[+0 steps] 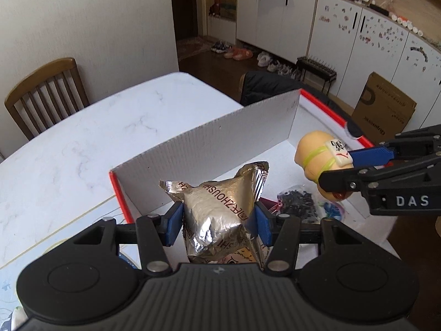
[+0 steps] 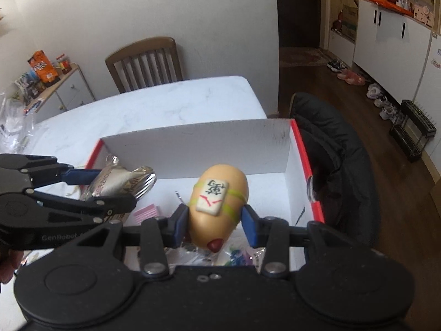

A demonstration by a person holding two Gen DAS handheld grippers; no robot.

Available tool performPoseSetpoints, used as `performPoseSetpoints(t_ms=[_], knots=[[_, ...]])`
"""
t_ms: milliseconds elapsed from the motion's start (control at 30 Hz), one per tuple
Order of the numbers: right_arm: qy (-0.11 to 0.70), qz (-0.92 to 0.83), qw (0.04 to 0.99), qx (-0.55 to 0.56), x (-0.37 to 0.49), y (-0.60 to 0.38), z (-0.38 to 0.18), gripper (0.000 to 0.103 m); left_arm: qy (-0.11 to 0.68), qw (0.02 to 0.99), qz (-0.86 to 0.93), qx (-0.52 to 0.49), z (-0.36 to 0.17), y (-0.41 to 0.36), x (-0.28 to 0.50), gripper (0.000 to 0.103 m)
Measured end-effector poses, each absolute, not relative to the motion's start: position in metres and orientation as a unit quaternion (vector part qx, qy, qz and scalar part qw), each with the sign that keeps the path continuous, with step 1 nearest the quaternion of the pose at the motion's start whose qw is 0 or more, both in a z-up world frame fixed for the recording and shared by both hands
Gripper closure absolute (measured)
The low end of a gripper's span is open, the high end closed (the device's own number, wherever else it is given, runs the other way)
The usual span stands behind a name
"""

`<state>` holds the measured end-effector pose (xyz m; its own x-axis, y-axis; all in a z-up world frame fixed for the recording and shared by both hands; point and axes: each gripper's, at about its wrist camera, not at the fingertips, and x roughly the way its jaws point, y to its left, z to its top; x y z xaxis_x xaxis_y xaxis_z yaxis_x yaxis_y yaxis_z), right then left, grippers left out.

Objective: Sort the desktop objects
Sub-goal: 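Carry the foil packet and egg toy with both tools over the red shoebox, then open both tools to drop the foil packet and egg toy into the box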

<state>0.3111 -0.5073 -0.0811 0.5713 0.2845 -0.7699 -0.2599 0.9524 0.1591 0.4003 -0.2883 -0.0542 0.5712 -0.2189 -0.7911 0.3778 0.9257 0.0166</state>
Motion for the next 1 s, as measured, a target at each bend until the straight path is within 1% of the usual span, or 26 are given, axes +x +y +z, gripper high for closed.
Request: performPoseSetpoints(t_ms=[233,600,900,1000], knots=[[0.464,0.133,0.876,-0.013,0.335,-0.505,-0.104,0.062,0.447,0.871,-0.164,0.122,-0.07,-0.3,0.417,0.05],[0.491,0.126,0.862,-0.021,0.356,-0.505,-0.123,0.062,0.482,0.853,-0.155,0.124,-0.091,-0.306,0.436,0.049],[0.497,0.126,0.858,-0.026,0.361,-0.503,-0.126,0.06,0.488,0.848,-0.154,0.138,-0.097,-0.31,0.439,0.048],[0.494,0.127,0.86,-0.028,0.361,-0.502,-0.125,0.058,0.488,0.848,-0.155,0.136,-0.096,-0.31,0.438,0.046]])
